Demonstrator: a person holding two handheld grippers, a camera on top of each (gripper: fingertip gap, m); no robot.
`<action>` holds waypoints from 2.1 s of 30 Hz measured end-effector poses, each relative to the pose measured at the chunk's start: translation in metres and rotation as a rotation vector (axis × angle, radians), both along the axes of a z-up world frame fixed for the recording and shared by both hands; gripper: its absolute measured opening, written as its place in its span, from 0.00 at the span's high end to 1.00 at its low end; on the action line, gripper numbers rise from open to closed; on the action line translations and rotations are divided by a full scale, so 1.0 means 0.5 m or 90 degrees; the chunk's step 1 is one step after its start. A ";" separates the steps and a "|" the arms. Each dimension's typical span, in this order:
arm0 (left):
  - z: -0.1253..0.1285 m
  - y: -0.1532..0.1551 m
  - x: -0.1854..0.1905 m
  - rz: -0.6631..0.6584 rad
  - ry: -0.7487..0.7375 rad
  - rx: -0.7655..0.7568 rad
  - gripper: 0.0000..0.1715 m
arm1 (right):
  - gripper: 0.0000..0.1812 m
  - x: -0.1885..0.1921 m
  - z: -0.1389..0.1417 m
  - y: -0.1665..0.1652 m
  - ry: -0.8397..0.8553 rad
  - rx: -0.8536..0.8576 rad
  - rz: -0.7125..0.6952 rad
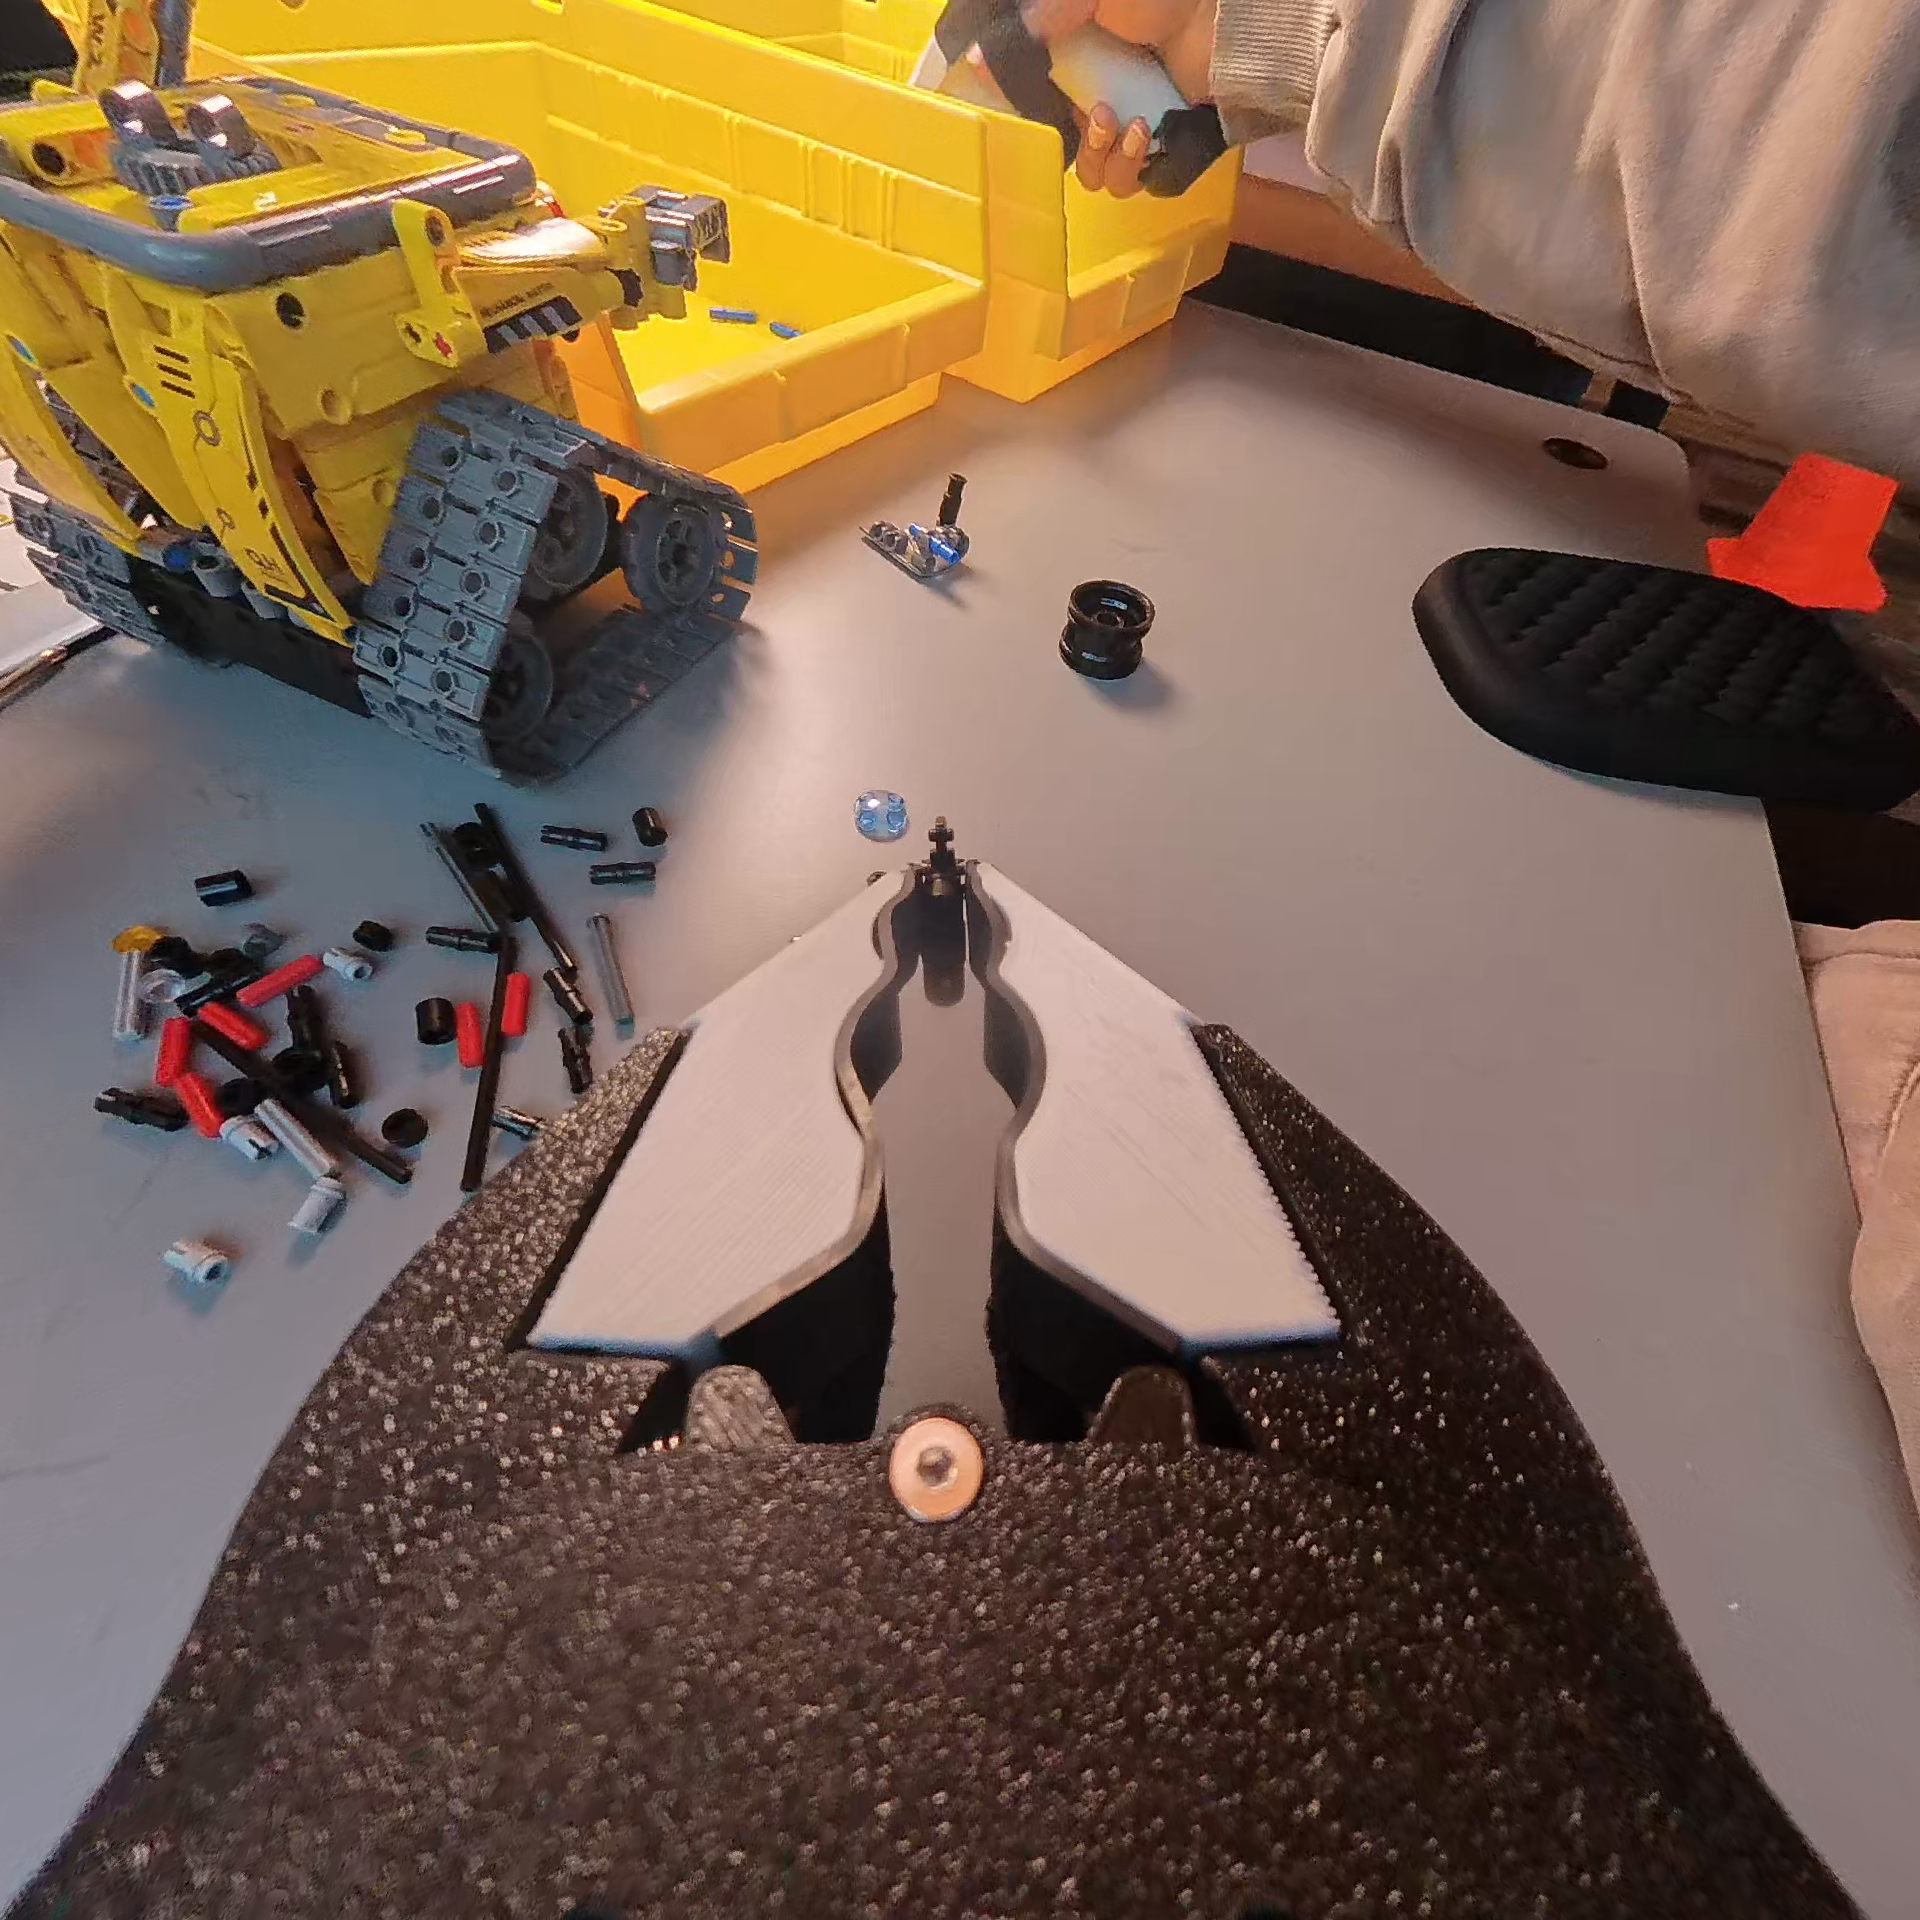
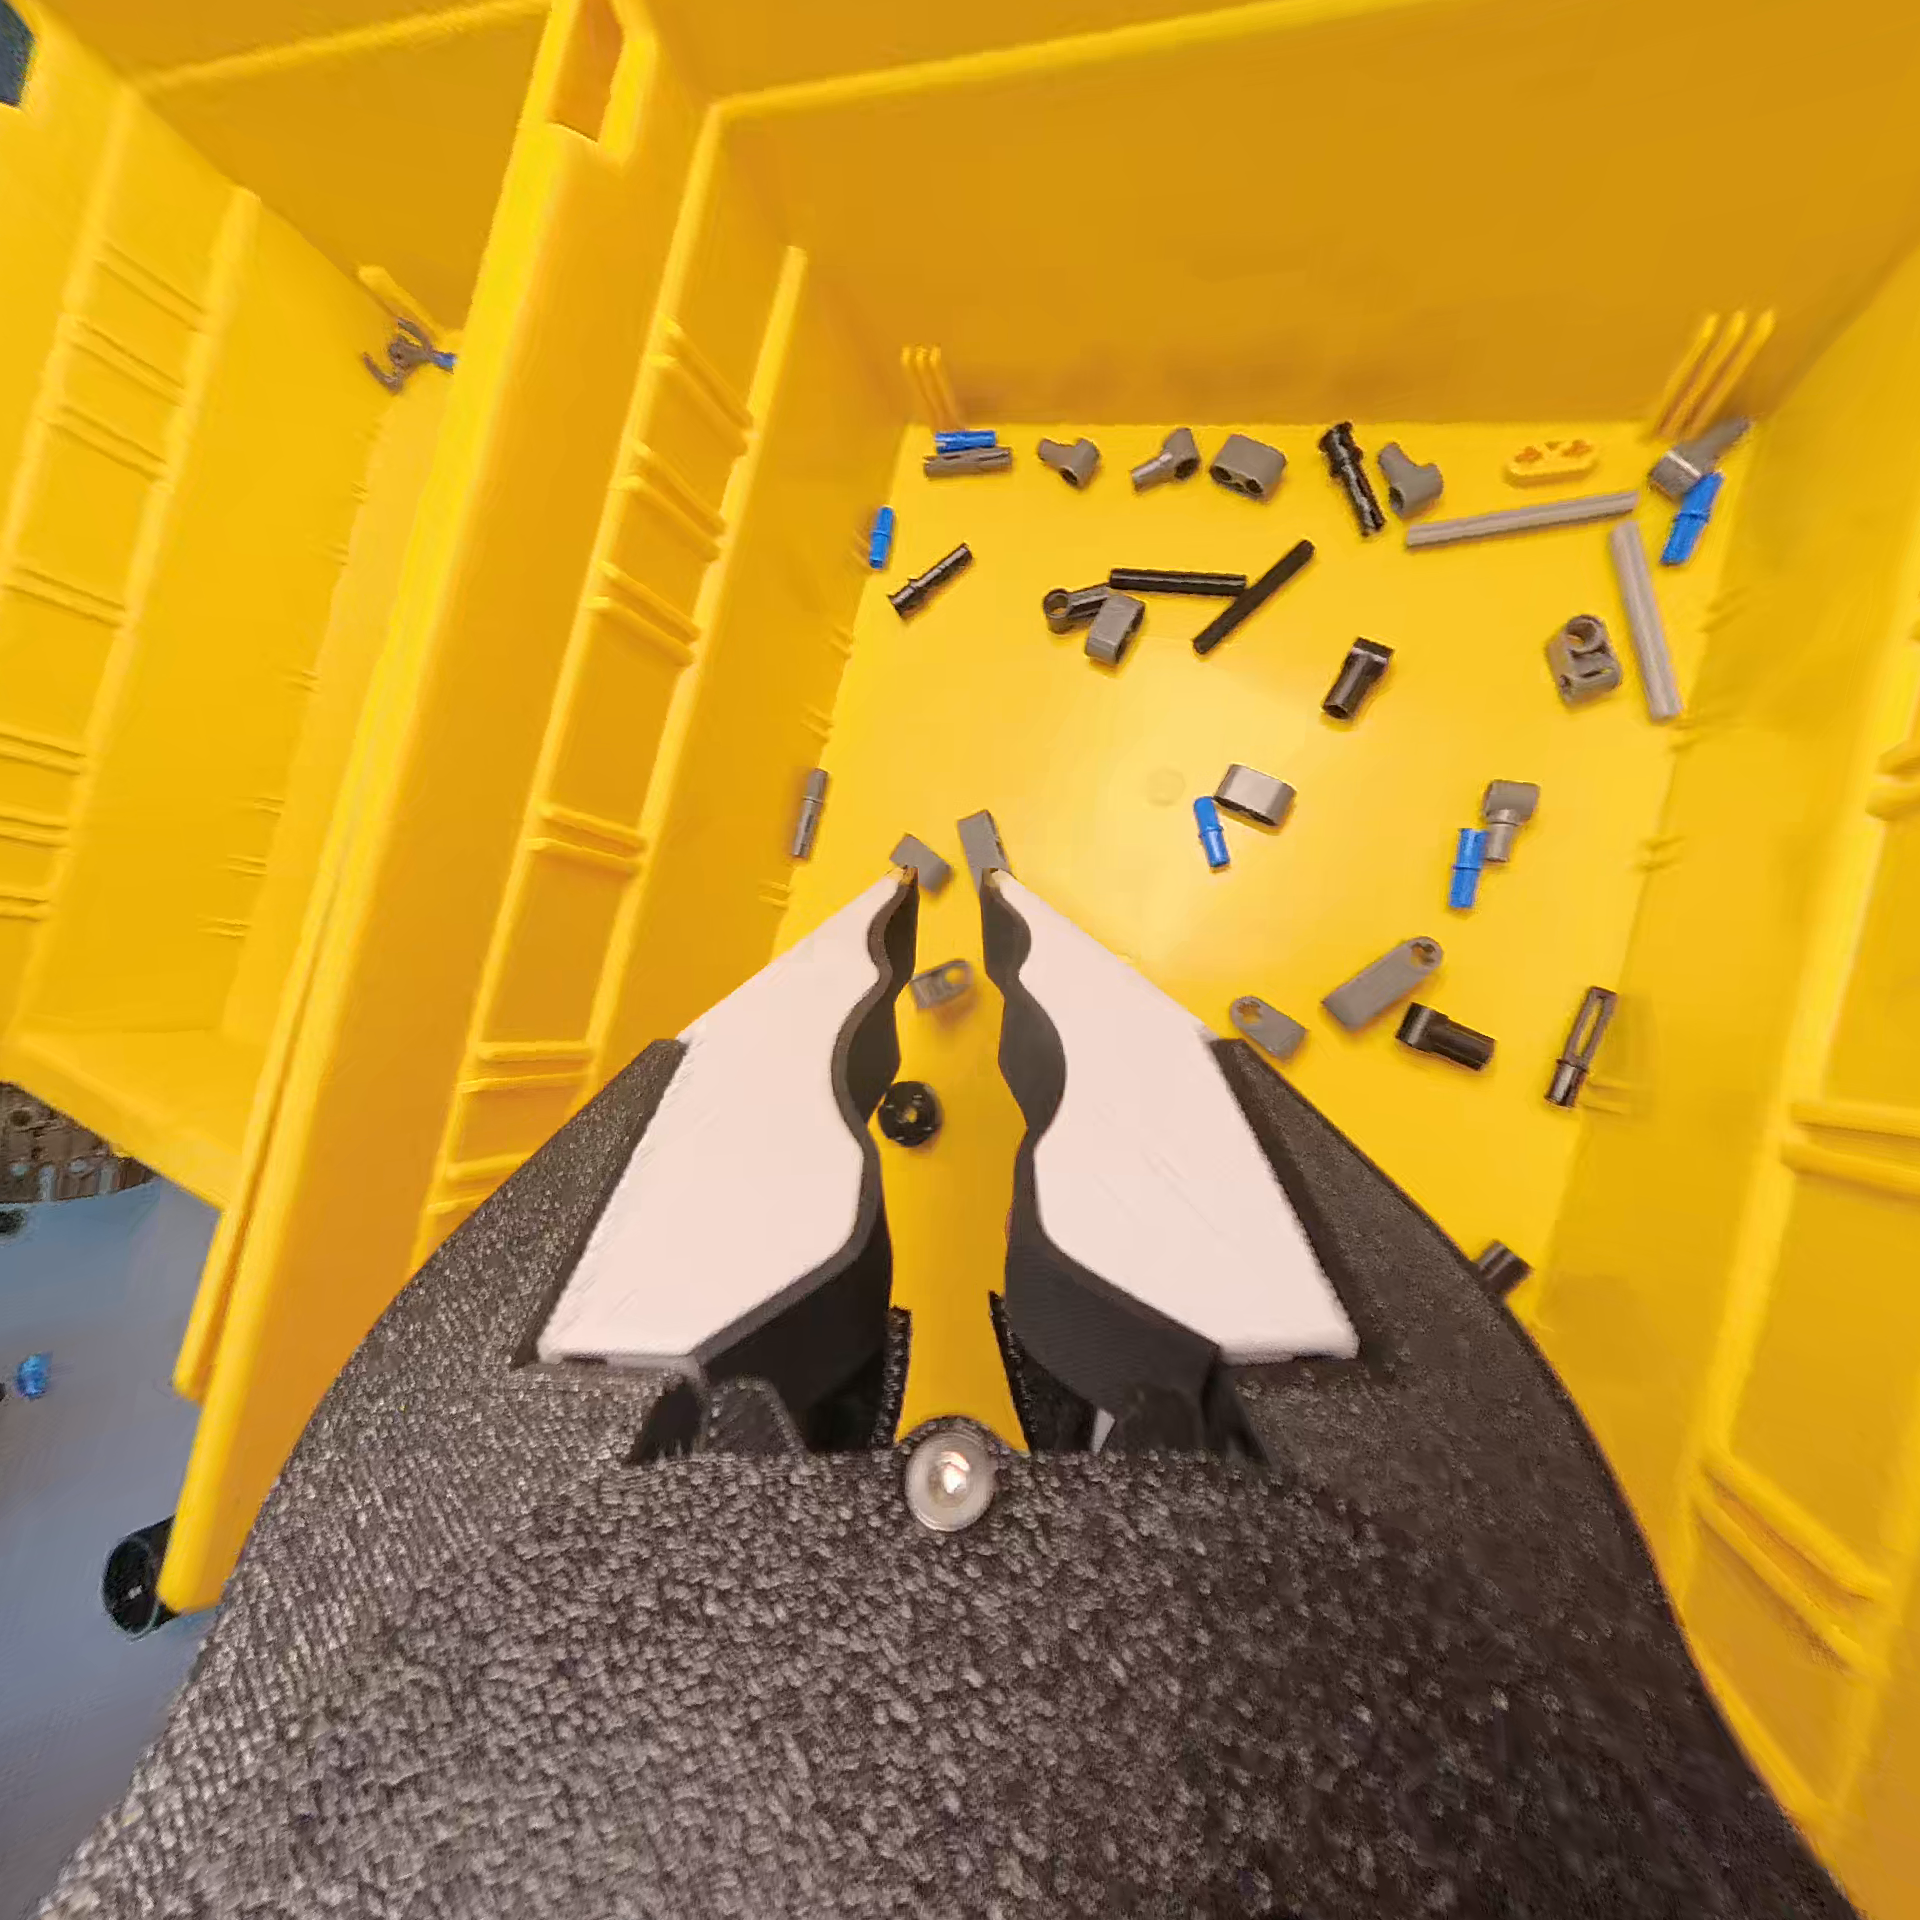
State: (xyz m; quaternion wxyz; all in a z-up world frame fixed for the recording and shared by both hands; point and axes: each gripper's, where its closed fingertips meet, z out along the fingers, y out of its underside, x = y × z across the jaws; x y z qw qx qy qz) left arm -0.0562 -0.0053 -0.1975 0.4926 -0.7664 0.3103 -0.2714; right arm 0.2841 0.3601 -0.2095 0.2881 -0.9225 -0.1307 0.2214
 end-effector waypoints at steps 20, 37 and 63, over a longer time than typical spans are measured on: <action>0.062 -0.023 0.037 -0.071 -0.106 0.058 0.96 | 0.92 -0.317 0.328 -0.449 0.401 0.401 0.327; 0.173 -0.111 0.061 -0.243 -0.394 0.027 0.96 | 0.86 -0.648 0.173 -0.839 0.322 0.596 0.720; 0.118 -0.109 0.077 -0.289 -0.515 -0.346 0.90 | 0.94 -0.618 0.129 -0.838 0.263 0.635 0.785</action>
